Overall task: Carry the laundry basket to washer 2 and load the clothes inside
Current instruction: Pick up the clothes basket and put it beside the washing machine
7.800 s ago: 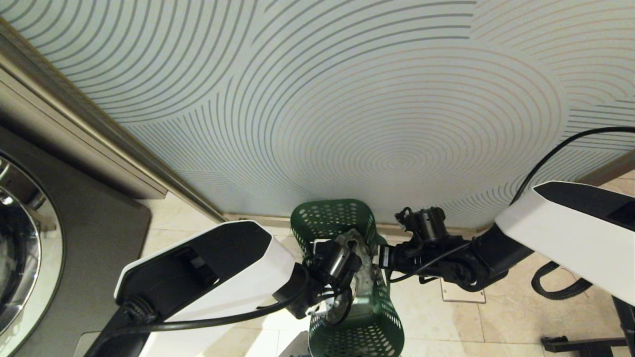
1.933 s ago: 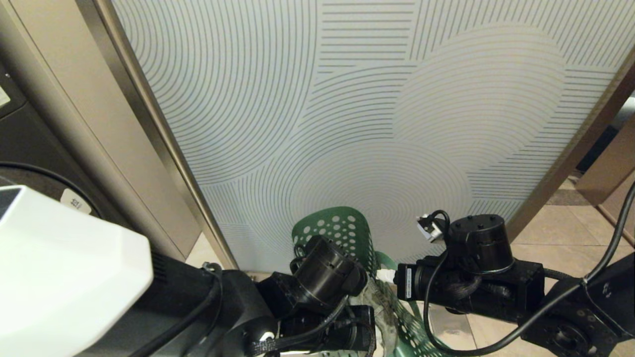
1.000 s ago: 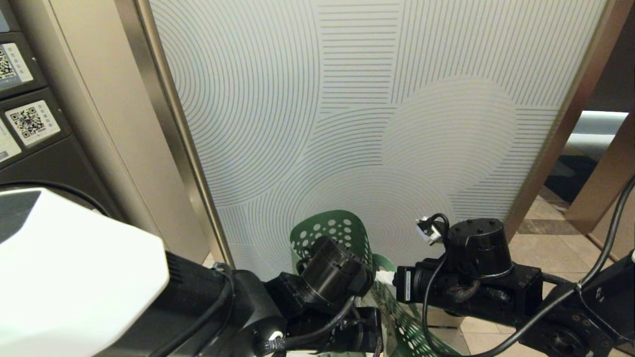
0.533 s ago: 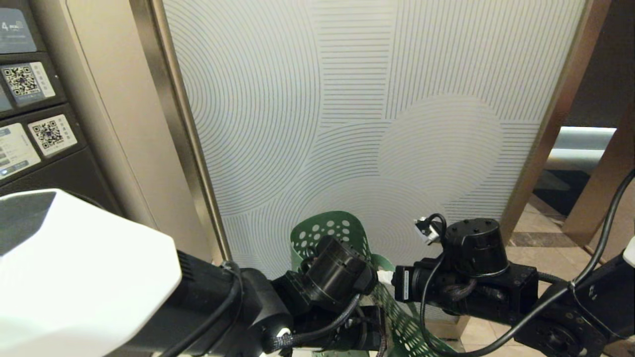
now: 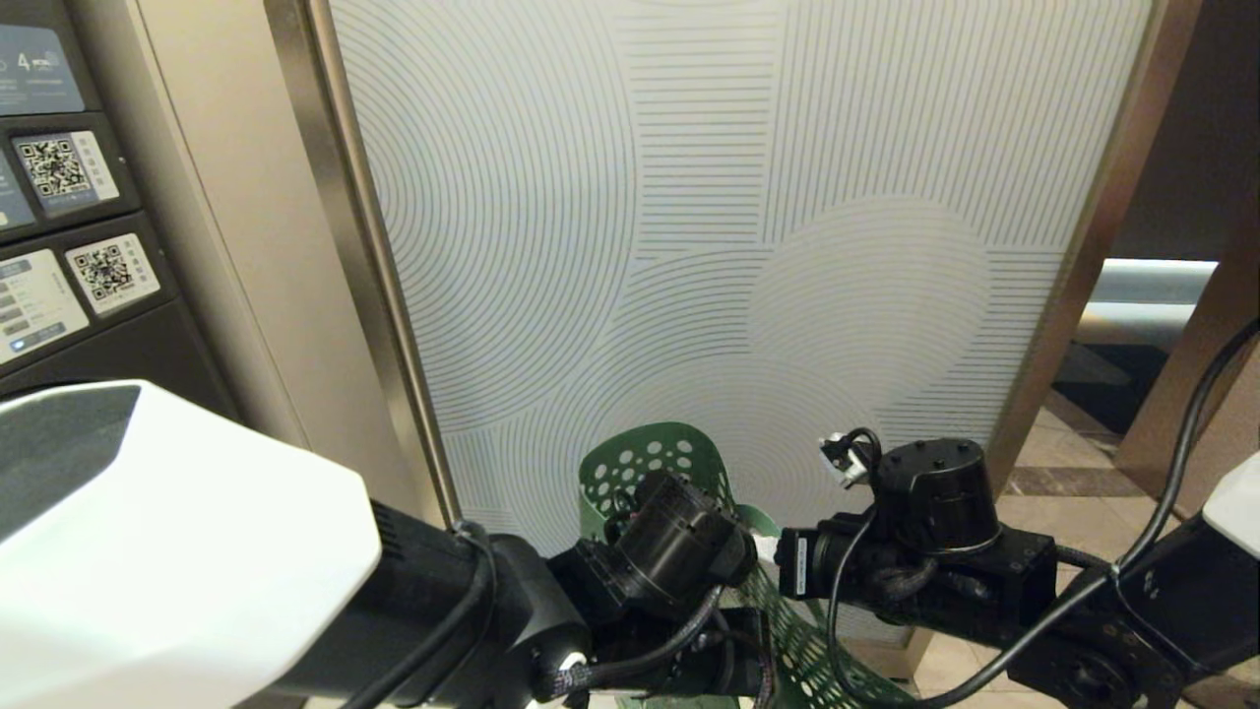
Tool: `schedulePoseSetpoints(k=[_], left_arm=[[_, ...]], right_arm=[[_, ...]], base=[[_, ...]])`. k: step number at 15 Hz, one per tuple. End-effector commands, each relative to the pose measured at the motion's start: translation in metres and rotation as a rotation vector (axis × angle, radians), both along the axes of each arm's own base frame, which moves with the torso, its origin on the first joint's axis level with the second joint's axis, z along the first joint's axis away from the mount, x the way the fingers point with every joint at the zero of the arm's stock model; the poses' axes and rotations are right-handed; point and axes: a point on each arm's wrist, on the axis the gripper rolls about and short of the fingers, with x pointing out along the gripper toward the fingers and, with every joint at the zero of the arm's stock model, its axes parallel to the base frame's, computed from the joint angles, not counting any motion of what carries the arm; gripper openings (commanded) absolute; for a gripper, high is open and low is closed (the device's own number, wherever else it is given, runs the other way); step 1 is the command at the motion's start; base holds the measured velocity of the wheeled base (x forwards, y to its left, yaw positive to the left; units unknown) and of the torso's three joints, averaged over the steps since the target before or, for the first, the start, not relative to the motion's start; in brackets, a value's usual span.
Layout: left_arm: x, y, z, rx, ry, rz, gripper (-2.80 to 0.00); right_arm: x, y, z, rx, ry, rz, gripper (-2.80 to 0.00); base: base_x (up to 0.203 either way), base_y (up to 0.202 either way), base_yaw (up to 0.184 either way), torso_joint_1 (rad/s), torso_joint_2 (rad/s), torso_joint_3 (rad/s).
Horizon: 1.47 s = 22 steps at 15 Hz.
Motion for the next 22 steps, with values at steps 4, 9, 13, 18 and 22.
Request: schedulePoseSetpoints(k=[4, 9, 13, 18, 22], left_arm=[[0.0, 0.0, 0.0, -0.004, 0.002, 0.003, -2.8], [-0.001, 0.0, 0.002, -0.006, 0.002, 0.002, -2.8], [0.0, 0.0, 0.001, -0.003, 0.003, 0.002, -2.8], [-0.001, -0.001, 0.001, -0.012, 0.013, -0.012, -2.8], [-0.001, -0.001, 0.003, -0.019, 0.011, -0.012, -2.8]], right_arm=[[-0.005, 0.0, -0.014, -0.073, -0.032, 0.005, -2.8], [-0.013, 0.0, -0.011, -0.068, -0.031, 0.024, -2.8], [-0.015, 0.003, -0.012, -0.087, -0.044, 0.045, -2.8], [-0.021, 0.003, -0.016, -0.11, -0.036, 0.066, -2.8], [-0.024, 0.005, -0.019, -0.13, -0.04, 0.087, -2.8]], base=[[0.0, 0.0, 0.0, 0.0, 0.0, 0.0], [0.0, 0.0, 0.0, 0.0, 0.0, 0.0], [0.0, 0.0, 0.0, 0.0, 0.0, 0.0], [0.0, 0.0, 0.0, 0.0, 0.0, 0.0], [0.0, 0.0, 0.0, 0.0, 0.0, 0.0]])
